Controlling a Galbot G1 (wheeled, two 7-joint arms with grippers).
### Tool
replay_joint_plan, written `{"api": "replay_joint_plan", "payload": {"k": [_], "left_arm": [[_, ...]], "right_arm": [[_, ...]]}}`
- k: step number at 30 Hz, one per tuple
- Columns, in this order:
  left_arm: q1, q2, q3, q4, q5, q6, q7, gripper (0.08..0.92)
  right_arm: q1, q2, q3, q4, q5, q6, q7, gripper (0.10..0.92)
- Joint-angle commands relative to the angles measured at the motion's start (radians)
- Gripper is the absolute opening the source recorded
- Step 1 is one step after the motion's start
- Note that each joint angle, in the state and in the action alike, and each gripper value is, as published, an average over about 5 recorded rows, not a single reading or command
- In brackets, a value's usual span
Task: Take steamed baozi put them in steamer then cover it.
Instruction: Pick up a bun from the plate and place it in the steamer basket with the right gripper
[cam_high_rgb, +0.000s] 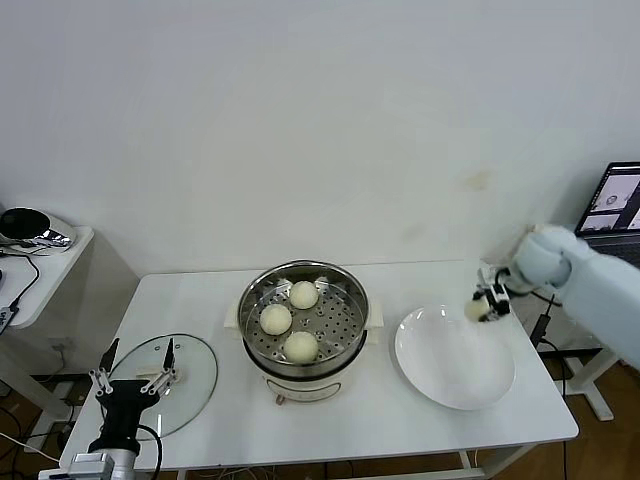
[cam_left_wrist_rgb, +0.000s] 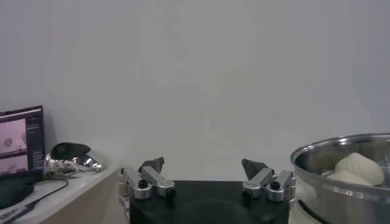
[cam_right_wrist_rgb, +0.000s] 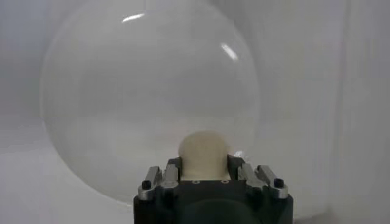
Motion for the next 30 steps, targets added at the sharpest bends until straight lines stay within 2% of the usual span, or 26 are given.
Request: {"api": "replay_joint_plan", "payload": {"k": [1, 9, 13, 16, 30], "left_arm": [[-0.007, -0.002, 0.016, 0.003, 0.006, 0.002, 0.0, 0.823], [-0.021, -0.003, 0.025, 0.005, 0.012, 0.002, 0.001, 0.823], [-0.021, -0.004, 0.022, 0.003, 0.01, 0.001, 0.001, 0.823], [-0.022, -0.011, 0.018, 0.0, 0.009, 0.002, 0.001, 0.823], [-0.016, -0.018, 0.007, -0.004, 0.007, -0.001, 0.0, 0.823]], "right_arm": [[0.511, 0.061, -0.378, 0.216, 0.322, -0.148, 0.048, 0.5], [0.604, 0.28, -0.475, 0.268, 0.655, -0.349, 0.178, 0.504], [0.559, 0.367, -0.475, 0.258, 0.739, -0.425, 0.242, 0.508], [0.511, 0.418, -0.478, 0.244, 0.74, -0.454, 0.27, 0.509], [0.301, 0.518, -0.461, 0.12, 0.569, -0.46, 0.281, 0.518]]}}
